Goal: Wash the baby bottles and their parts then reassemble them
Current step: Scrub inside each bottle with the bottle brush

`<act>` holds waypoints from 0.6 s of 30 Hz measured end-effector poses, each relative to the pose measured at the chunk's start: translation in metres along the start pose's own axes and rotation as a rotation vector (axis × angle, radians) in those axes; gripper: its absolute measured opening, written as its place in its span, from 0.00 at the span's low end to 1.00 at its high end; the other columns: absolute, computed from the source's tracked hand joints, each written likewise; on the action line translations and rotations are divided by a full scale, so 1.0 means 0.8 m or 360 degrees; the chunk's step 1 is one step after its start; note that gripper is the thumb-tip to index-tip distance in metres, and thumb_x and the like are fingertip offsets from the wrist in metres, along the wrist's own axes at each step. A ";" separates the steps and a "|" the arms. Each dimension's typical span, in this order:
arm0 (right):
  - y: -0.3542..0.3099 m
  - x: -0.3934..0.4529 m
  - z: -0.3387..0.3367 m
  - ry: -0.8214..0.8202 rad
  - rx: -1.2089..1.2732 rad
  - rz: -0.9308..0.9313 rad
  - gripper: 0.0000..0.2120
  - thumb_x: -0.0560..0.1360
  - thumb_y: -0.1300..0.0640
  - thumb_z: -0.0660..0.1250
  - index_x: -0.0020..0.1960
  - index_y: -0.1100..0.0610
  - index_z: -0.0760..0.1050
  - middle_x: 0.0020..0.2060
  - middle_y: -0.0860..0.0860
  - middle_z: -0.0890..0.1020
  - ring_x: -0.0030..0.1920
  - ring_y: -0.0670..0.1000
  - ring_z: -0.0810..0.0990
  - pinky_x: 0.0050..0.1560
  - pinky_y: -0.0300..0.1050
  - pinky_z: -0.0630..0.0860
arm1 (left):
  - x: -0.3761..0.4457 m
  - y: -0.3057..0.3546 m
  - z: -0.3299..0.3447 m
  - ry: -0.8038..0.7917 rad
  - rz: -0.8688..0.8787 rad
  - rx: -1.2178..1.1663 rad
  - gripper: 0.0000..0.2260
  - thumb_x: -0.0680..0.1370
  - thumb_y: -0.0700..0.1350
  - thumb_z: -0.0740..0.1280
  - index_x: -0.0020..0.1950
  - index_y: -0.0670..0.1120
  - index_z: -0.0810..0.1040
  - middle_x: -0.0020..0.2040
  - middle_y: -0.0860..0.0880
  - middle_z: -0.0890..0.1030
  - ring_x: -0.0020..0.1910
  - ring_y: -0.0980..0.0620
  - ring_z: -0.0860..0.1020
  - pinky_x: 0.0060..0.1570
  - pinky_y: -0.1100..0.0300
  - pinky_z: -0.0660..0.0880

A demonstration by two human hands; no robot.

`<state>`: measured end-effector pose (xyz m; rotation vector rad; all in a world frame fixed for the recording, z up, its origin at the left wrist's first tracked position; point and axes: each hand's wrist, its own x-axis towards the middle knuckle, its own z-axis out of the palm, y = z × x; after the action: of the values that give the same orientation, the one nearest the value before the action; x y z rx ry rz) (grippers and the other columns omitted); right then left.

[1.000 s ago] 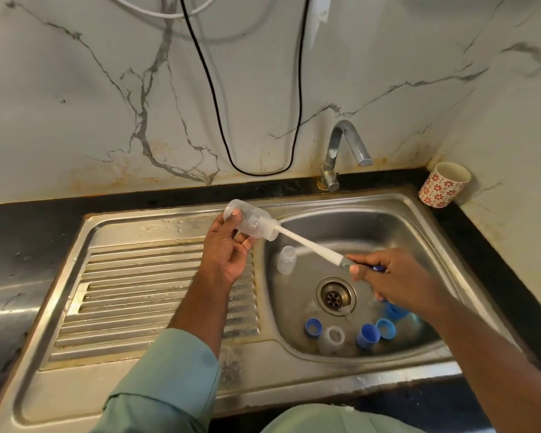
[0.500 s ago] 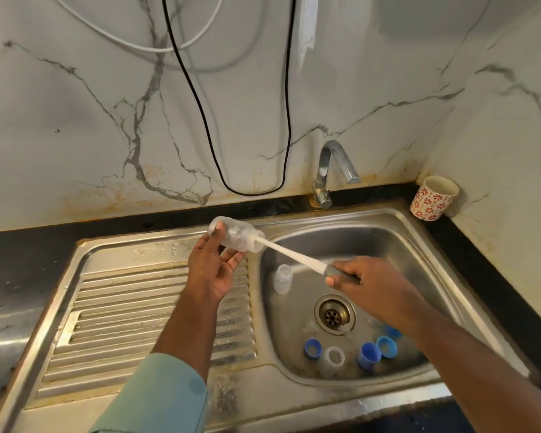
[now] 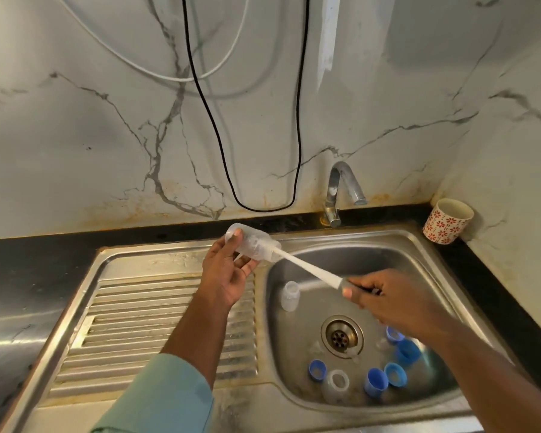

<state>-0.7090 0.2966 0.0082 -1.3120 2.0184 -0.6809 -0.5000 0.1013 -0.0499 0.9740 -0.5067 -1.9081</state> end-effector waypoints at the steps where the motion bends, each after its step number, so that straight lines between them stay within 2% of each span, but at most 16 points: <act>1: -0.001 0.000 -0.004 -0.0014 0.0049 0.0017 0.03 0.76 0.49 0.69 0.45 0.42 0.80 0.32 0.49 0.82 0.27 0.42 0.75 0.29 0.34 0.72 | -0.001 0.001 0.004 0.0023 0.0006 -0.0022 0.19 0.76 0.40 0.72 0.67 0.44 0.74 0.63 0.39 0.78 0.58 0.36 0.80 0.52 0.42 0.81; 4: 0.001 0.005 -0.025 0.0028 0.0049 0.0049 0.03 0.76 0.49 0.69 0.44 0.44 0.80 0.35 0.51 0.83 0.32 0.46 0.79 0.30 0.38 0.77 | -0.008 -0.004 0.016 0.0081 0.0039 -0.0052 0.18 0.77 0.40 0.71 0.66 0.44 0.74 0.62 0.40 0.77 0.59 0.36 0.79 0.51 0.42 0.81; 7: 0.001 0.007 -0.028 -0.0013 0.0100 0.0041 0.03 0.77 0.50 0.69 0.45 0.45 0.80 0.35 0.51 0.83 0.27 0.43 0.76 0.27 0.33 0.71 | -0.014 -0.014 0.026 0.0056 0.0061 -0.0090 0.19 0.77 0.41 0.71 0.67 0.44 0.73 0.63 0.40 0.77 0.59 0.36 0.79 0.51 0.42 0.81; 11: 0.016 0.002 -0.030 -0.0086 0.0179 0.0155 0.06 0.76 0.49 0.69 0.43 0.50 0.81 0.28 0.49 0.81 0.25 0.46 0.74 0.26 0.36 0.70 | -0.021 -0.023 0.036 0.0091 0.0140 -0.0216 0.20 0.79 0.43 0.69 0.70 0.43 0.71 0.66 0.36 0.75 0.61 0.33 0.77 0.52 0.39 0.80; 13: 0.019 0.002 -0.032 -0.0005 0.0139 0.0128 0.07 0.76 0.48 0.69 0.41 0.49 0.79 0.28 0.49 0.81 0.24 0.45 0.73 0.24 0.34 0.69 | -0.029 -0.031 0.039 0.0097 0.0163 -0.0267 0.24 0.77 0.44 0.69 0.72 0.44 0.68 0.67 0.35 0.74 0.61 0.33 0.77 0.49 0.40 0.81; 16: 0.019 -0.001 -0.029 -0.0066 0.0162 0.0078 0.05 0.76 0.49 0.69 0.43 0.48 0.80 0.29 0.49 0.81 0.24 0.44 0.73 0.23 0.34 0.68 | -0.032 -0.050 0.042 0.0077 0.0153 -0.0315 0.31 0.73 0.47 0.71 0.73 0.44 0.66 0.68 0.35 0.73 0.62 0.34 0.76 0.42 0.45 0.82; 18: 0.023 0.000 -0.032 -0.0146 0.0159 0.0112 0.05 0.76 0.50 0.69 0.46 0.50 0.82 0.27 0.48 0.80 0.23 0.43 0.72 0.23 0.35 0.68 | -0.023 -0.056 0.039 0.0061 0.0188 -0.0336 0.27 0.75 0.47 0.69 0.73 0.43 0.67 0.67 0.37 0.74 0.59 0.36 0.78 0.39 0.47 0.82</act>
<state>-0.7387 0.3052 0.0122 -1.1872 1.9225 -0.6679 -0.5440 0.1386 -0.0532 0.8236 -0.3253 -1.7930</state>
